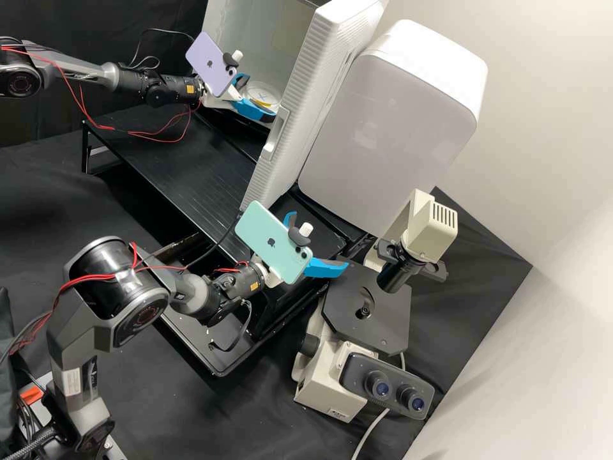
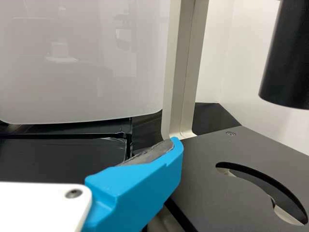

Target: Take the petri dish out of the incubator

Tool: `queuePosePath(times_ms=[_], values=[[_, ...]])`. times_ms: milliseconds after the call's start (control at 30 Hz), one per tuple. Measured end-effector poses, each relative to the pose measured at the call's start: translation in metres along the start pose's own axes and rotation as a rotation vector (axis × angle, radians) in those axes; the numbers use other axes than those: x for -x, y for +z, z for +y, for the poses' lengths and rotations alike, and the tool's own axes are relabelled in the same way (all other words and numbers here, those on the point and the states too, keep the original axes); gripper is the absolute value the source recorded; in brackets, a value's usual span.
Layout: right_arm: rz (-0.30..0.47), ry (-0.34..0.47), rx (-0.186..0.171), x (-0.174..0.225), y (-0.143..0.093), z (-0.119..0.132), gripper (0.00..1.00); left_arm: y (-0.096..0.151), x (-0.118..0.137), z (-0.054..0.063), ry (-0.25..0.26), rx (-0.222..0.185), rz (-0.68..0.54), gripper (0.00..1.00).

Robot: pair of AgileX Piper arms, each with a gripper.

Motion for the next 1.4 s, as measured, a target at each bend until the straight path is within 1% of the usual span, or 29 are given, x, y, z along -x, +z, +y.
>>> queuePosePath(times_ms=[533,733,1067,1400], values=[[0.0,0.0,0.0,0.0,0.0,0.0,1.0,0.002,0.0014,-0.0007,-0.012,-0.009,-0.002,0.0],[0.0,0.0,0.0,0.0,0.0,0.0,1.0,0.0015,0.0016,-0.0031,-0.006,-0.013,-0.004,0.0],[0.0,0.0,0.0,0.0,0.0,0.0,1.0,0.0062,0.0025,-0.003,-0.007,-0.026,-0.014,0.0],[0.0,0.0,0.0,0.0,0.0,0.0,1.0,0.0083,0.003,-0.0024,-0.007,-0.027,-0.018,0.0]])
